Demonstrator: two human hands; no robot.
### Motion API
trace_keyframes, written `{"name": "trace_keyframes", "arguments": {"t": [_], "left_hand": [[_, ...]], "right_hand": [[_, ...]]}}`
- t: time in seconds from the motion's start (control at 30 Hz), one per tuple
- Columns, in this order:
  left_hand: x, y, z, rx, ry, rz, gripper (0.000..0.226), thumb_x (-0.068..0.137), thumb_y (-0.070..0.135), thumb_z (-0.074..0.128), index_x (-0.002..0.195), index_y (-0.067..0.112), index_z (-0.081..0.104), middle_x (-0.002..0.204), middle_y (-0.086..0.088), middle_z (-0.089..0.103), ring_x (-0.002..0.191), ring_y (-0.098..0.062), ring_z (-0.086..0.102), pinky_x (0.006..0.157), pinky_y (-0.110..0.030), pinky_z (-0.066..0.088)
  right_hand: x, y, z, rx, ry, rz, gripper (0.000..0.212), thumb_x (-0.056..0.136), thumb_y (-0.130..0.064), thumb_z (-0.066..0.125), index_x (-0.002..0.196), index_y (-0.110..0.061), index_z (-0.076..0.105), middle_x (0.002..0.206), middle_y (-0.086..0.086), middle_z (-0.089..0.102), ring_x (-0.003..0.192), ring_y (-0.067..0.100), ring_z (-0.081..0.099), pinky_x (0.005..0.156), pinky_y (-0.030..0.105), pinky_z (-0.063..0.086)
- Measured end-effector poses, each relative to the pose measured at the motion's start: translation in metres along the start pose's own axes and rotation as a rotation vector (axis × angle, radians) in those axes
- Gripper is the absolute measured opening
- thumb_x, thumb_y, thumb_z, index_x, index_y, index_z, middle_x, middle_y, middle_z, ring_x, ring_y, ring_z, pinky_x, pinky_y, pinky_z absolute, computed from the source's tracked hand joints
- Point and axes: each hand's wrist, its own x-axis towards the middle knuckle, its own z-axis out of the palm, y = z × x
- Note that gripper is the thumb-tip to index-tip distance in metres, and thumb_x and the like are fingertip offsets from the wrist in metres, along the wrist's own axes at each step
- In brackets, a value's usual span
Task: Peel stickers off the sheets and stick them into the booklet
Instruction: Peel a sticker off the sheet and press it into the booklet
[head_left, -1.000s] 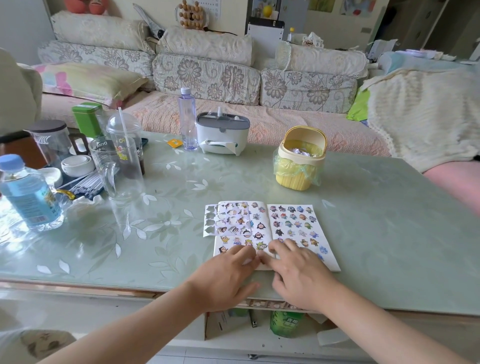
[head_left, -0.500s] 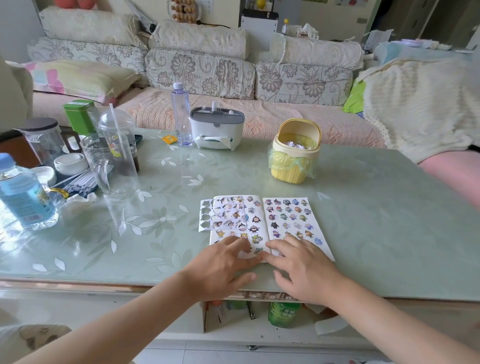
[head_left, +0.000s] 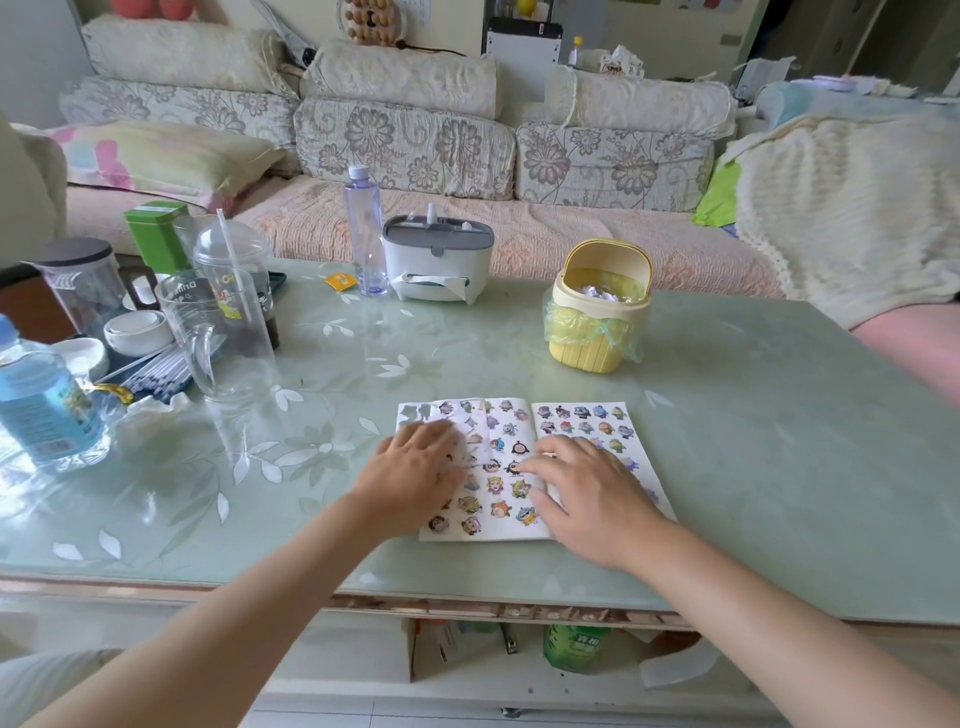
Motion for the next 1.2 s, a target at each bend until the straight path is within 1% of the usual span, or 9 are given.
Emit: {"name": "trace_keyframes", "arguments": {"t": [0.1, 0.3, 0.43, 0.53, 0.63, 0.73, 0.83, 1.1, 1.2], "left_hand": [[0.01, -0.013, -0.005, 0.071, 0.024, -0.045, 0.049, 0.103, 0.047, 0.036, 0.15, 0.037, 0.037, 0.161, 0.005, 0.026, 0.149, -0.02, 0.02, 0.118, -0.042, 0.02], [0.026, -0.016, -0.004, 0.11, 0.07, -0.061, 0.057, 0.098, 0.054, 0.024, 0.15, 0.031, 0.029, 0.159, 0.001, 0.03, 0.145, -0.025, 0.031, 0.119, -0.055, 0.02], [0.034, -0.025, 0.007, 0.148, -0.052, -0.238, 0.066, 0.1, 0.06, 0.019, 0.156, 0.025, 0.018, 0.165, -0.002, 0.017, 0.152, -0.027, 0.012, 0.119, -0.056, 0.012], [0.038, -0.028, -0.003, 0.165, 0.036, -0.343, 0.066, 0.1, 0.058, 0.016, 0.154, 0.022, 0.026, 0.167, -0.008, 0.005, 0.152, -0.028, 0.005, 0.118, -0.051, 0.009], [0.031, -0.012, -0.004, 0.125, 0.199, -0.196, 0.064, 0.1, 0.046, 0.013, 0.156, 0.018, 0.024, 0.168, -0.004, 0.0, 0.153, -0.026, 0.003, 0.117, -0.044, 0.004], [0.015, 0.004, 0.012, 0.039, 0.031, 0.021, 0.079, 0.087, 0.047, -0.007, 0.16, 0.021, 0.009, 0.168, 0.002, -0.001, 0.154, -0.016, -0.004, 0.123, -0.036, 0.0], [0.009, 0.0, 0.021, 0.015, -0.037, 0.051, 0.088, 0.076, 0.049, -0.018, 0.159, 0.022, -0.006, 0.166, 0.005, -0.012, 0.152, -0.011, -0.015, 0.123, -0.033, -0.009], [0.007, 0.002, 0.018, 0.125, -0.053, 0.081, 0.091, 0.073, 0.047, -0.026, 0.158, 0.018, -0.011, 0.166, 0.002, -0.017, 0.152, -0.014, -0.017, 0.124, -0.04, -0.007], [0.007, 0.0, 0.019, 0.124, -0.046, 0.081, 0.091, 0.073, 0.048, -0.025, 0.158, 0.019, -0.01, 0.166, 0.003, -0.016, 0.152, -0.013, -0.015, 0.125, -0.041, -0.005]], "right_hand": [[0.013, -0.002, 0.002, -0.022, -0.099, 0.024, 0.049, 0.105, -0.037, 0.036, 0.152, -0.024, 0.034, 0.161, -0.003, 0.025, 0.147, 0.019, 0.022, 0.12, 0.038, 0.017], [0.044, -0.013, 0.016, -0.001, -0.165, 0.032, 0.061, 0.107, -0.039, 0.03, 0.16, -0.019, 0.011, 0.168, -0.002, 0.005, 0.154, 0.014, 0.001, 0.124, 0.036, 0.001], [0.062, -0.017, 0.024, -0.012, -0.176, 0.043, 0.062, 0.107, -0.041, 0.026, 0.161, -0.019, 0.004, 0.168, -0.001, -0.004, 0.154, 0.014, -0.006, 0.126, 0.036, -0.001], [0.072, -0.023, 0.029, -0.026, -0.192, 0.023, 0.063, 0.107, -0.041, 0.023, 0.16, -0.017, -0.001, 0.167, 0.0, -0.011, 0.153, 0.014, -0.012, 0.123, 0.031, -0.011], [0.079, -0.029, 0.037, -0.018, -0.2, 0.018, 0.063, 0.106, -0.04, 0.018, 0.16, -0.017, -0.005, 0.166, 0.002, -0.017, 0.152, 0.014, -0.018, 0.123, 0.033, -0.013], [0.081, -0.031, 0.047, -0.07, -0.206, 0.022, 0.079, 0.09, -0.052, -0.006, 0.159, -0.014, -0.009, 0.165, 0.003, -0.021, 0.151, 0.015, -0.022, 0.123, 0.036, -0.013], [0.079, -0.03, 0.051, -0.104, -0.204, 0.016, 0.092, 0.075, -0.053, -0.019, 0.157, -0.013, -0.014, 0.164, 0.003, -0.025, 0.15, 0.015, -0.025, 0.124, 0.038, -0.013], [0.052, -0.036, 0.044, -0.147, -0.252, 0.003, 0.079, 0.087, -0.056, -0.014, 0.154, -0.016, -0.023, 0.158, 0.001, -0.037, 0.147, 0.015, -0.032, 0.123, 0.039, -0.014], [0.033, -0.036, 0.037, -0.152, -0.282, -0.006, 0.068, 0.101, -0.052, -0.001, 0.153, -0.016, -0.025, 0.156, 0.0, -0.041, 0.144, 0.014, -0.037, 0.121, 0.036, -0.018]]}}
